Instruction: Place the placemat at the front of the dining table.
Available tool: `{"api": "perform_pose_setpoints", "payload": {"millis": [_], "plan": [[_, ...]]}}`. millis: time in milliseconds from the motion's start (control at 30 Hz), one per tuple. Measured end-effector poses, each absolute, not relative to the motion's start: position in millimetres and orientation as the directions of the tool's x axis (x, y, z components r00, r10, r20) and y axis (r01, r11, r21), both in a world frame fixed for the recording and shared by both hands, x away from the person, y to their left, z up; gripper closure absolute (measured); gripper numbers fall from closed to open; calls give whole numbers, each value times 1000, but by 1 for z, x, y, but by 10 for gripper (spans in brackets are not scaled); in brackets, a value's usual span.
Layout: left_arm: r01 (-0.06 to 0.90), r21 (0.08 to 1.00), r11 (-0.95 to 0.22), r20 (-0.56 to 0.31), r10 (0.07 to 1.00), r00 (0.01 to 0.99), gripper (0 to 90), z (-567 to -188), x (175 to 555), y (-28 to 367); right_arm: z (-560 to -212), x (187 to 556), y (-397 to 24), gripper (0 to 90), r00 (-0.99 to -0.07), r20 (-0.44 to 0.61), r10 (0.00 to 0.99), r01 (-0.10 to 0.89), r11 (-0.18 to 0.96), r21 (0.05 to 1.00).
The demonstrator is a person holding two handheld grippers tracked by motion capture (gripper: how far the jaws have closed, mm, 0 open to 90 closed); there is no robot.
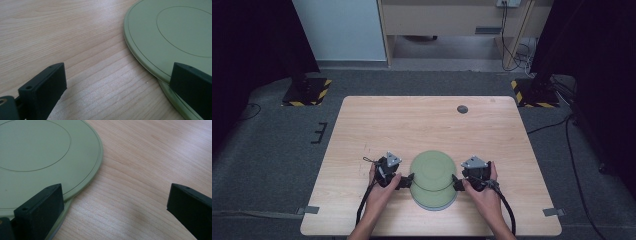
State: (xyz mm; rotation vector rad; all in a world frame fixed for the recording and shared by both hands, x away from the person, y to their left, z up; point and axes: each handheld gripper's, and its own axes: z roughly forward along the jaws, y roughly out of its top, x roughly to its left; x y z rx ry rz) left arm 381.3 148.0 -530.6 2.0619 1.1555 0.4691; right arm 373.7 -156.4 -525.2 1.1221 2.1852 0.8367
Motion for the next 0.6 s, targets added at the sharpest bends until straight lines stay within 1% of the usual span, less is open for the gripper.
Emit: {"api": "perform_pose_setpoints", "payload": {"millis": [600], "plan": [[587, 736, -336, -27, 852, 522, 2, -530, 381, 146, -526, 375, -157, 16, -495, -176, 851, 511, 448, 733]]}}
